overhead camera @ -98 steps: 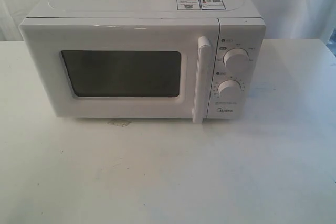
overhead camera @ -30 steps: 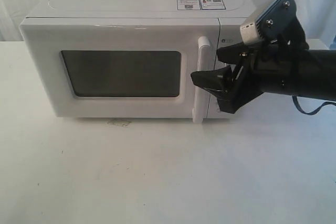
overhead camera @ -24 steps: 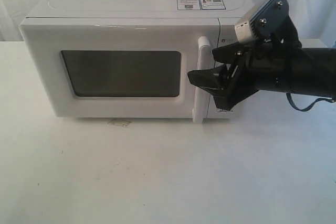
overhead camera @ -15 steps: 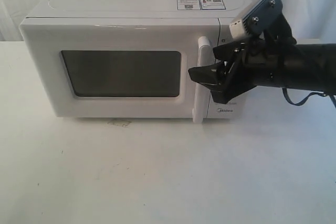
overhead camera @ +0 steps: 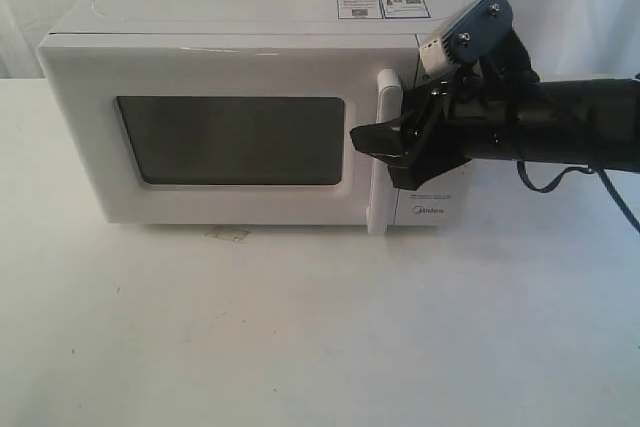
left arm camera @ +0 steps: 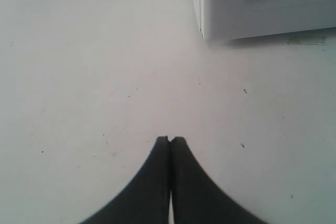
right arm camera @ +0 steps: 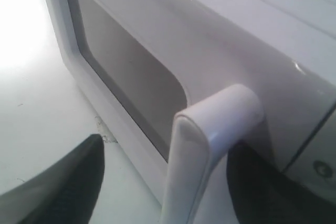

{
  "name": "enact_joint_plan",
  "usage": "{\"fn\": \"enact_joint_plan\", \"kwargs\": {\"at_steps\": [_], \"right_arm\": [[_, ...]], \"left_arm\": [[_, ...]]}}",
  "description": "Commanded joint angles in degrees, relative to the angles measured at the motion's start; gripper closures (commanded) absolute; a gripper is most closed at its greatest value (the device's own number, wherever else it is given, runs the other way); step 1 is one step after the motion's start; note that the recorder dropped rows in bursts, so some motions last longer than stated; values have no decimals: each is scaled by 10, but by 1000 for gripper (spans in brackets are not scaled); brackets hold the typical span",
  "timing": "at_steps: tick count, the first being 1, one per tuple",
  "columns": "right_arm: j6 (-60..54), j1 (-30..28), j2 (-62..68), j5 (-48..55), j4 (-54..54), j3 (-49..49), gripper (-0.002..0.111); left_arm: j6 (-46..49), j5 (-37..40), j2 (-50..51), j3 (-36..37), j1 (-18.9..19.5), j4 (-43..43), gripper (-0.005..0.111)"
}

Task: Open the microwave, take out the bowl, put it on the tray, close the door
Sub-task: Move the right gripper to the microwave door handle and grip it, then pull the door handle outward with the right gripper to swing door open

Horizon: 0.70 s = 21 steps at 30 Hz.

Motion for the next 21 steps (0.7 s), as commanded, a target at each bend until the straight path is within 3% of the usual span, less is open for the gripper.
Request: {"fn": "enact_joint_plan", "kwargs": {"at_steps": [1, 5, 10, 18, 21], "right_arm": [[-15, -1, 14, 4, 1, -13, 46], [-15, -1, 30, 4, 1, -18, 46], [-15, -1, 34, 6, 1, -24, 56], [-15, -1, 34, 61, 1, -24, 97], [-15, -1, 34, 81, 1, -30, 108]], "left_arm": [[-1, 1, -3, 1, 3, -3, 107], [-1, 1, -3, 1, 3, -3, 107], [-1, 1, -3, 1, 3, -3, 107], [-1, 1, -3, 1, 3, -3, 107], [-1, 1, -3, 1, 3, -3, 107]]}}
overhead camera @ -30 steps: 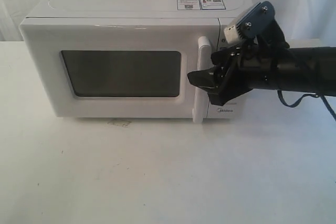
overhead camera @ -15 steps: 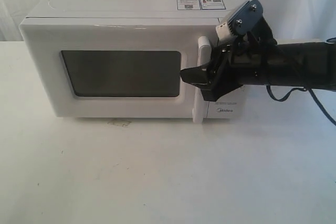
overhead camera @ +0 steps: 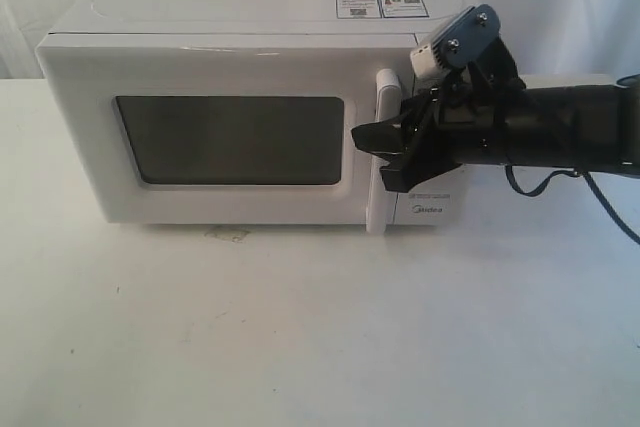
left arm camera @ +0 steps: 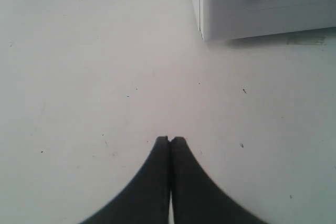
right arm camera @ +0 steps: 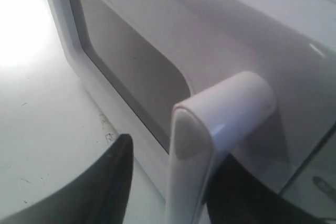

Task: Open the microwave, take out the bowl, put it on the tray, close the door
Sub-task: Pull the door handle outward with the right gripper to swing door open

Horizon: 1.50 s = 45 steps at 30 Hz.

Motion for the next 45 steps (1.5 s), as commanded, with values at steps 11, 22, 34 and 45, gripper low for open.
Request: {"fn": "enact_joint_plan", "kwargs": {"at_steps": [11, 22, 34, 45], "right_arm": [[-17, -5, 4, 118, -10, -15, 108], [-17, -5, 4, 170, -24, 17, 108], [26, -5, 2, 198, -82, 53, 59], [69, -5, -1, 249, -132, 53, 57]], "left_arm": [[-1, 1, -3, 1, 3, -3, 107], [-1, 1, -3, 1, 3, -3, 107], [-1, 1, -3, 1, 3, -3, 107], [-1, 1, -3, 1, 3, -3, 107]]}}
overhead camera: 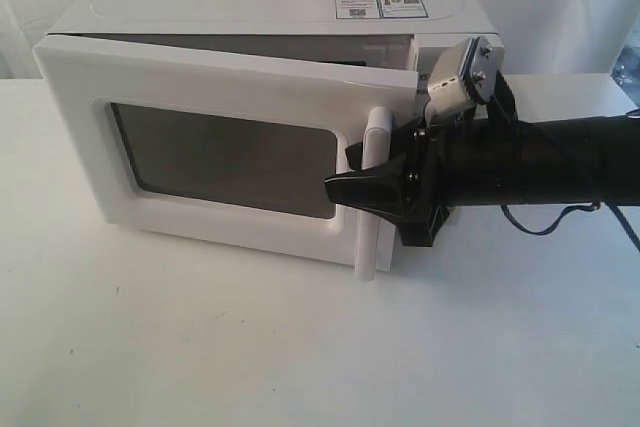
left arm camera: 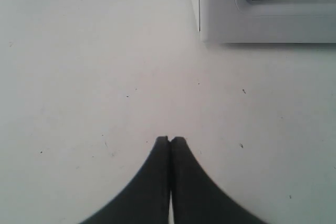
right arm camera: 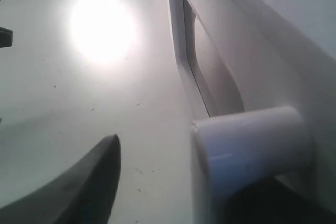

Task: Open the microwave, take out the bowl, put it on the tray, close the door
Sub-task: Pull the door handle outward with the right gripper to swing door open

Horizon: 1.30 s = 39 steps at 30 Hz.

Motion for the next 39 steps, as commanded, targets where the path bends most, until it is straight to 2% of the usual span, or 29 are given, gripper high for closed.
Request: {"fn": "enact_joint_plan", "kwargs": {"at_steps": [1, 9, 17, 24, 28, 33, 39], "right_arm": [[57, 5, -4, 52, -72, 5, 57], [146, 5, -55, 36, -160, 5, 60], [164, 5, -103, 67, -187, 22, 74], [174, 5, -124, 66, -194, 39, 74], [215, 5, -136, 67, -236, 52, 75], [255, 5, -149, -18, -239, 62, 83], [319, 5, -166, -164, -249, 62, 104]], "left_arm": [[-1, 2, -3, 1, 3, -3, 107], [-1, 2, -3, 1, 3, -3, 107], [-1, 2, -3, 1, 3, -3, 107], [-1, 2, -3, 1, 3, -3, 107], [-1, 2, -3, 1, 3, -3, 107], [-1, 2, -3, 1, 3, -3, 107], [-1, 2, -3, 1, 3, -3, 107]]}}
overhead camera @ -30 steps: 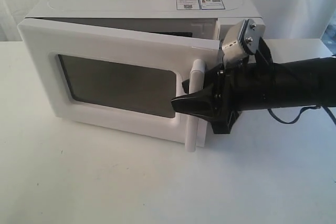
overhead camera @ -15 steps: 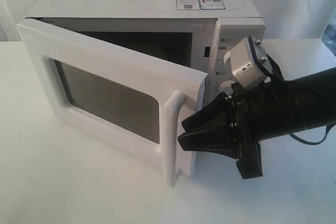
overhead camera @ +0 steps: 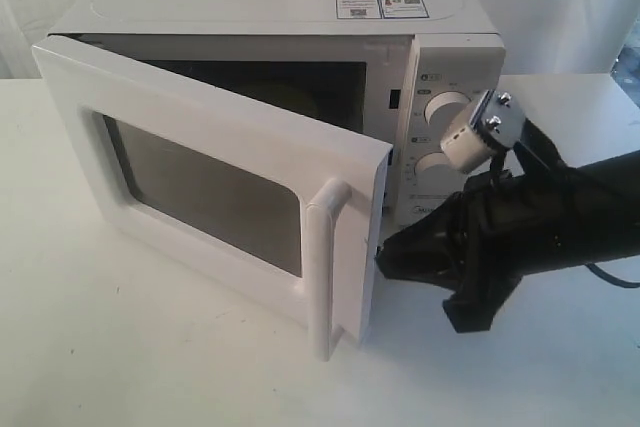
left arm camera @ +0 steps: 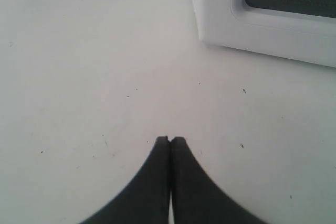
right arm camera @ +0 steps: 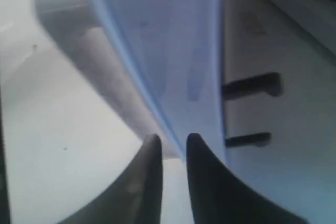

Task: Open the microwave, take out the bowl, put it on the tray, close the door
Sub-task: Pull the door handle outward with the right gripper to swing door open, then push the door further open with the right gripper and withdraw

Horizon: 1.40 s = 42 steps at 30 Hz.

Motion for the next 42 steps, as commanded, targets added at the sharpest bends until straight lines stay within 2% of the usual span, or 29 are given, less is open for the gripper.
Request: {"fn": "enact_joint_plan", "kwargs": {"at_steps": [1, 4, 7, 11, 13, 24, 31, 36, 42], "right_arm": [[32, 0, -15, -122, 5, 4, 107], [21, 0, -13, -202, 70, 4, 108], [9, 0, 2, -217, 139, 0, 108], [-119, 0, 27, -154, 277, -9, 108], [-161, 0, 37, -106, 311, -8, 108], [-121, 16, 46, 51, 241, 4, 108], [-141, 86, 46, 47, 249, 24, 108], [-200, 152, 46, 47, 311, 36, 108], [-228, 208, 46, 43, 311, 38, 108]], "left_arm": [[-1, 2, -3, 1, 3, -3, 107], [-1, 2, -3, 1, 3, -3, 107], [-1, 2, -3, 1, 3, -3, 107], [-1, 2, -3, 1, 3, -3, 107], [-1, 2, -3, 1, 3, -3, 107], [-1, 2, -3, 1, 3, -3, 107], [-1, 2, -3, 1, 3, -3, 107], [-1, 2, -3, 1, 3, -3, 107], [-1, 2, -3, 1, 3, -3, 107]]}}
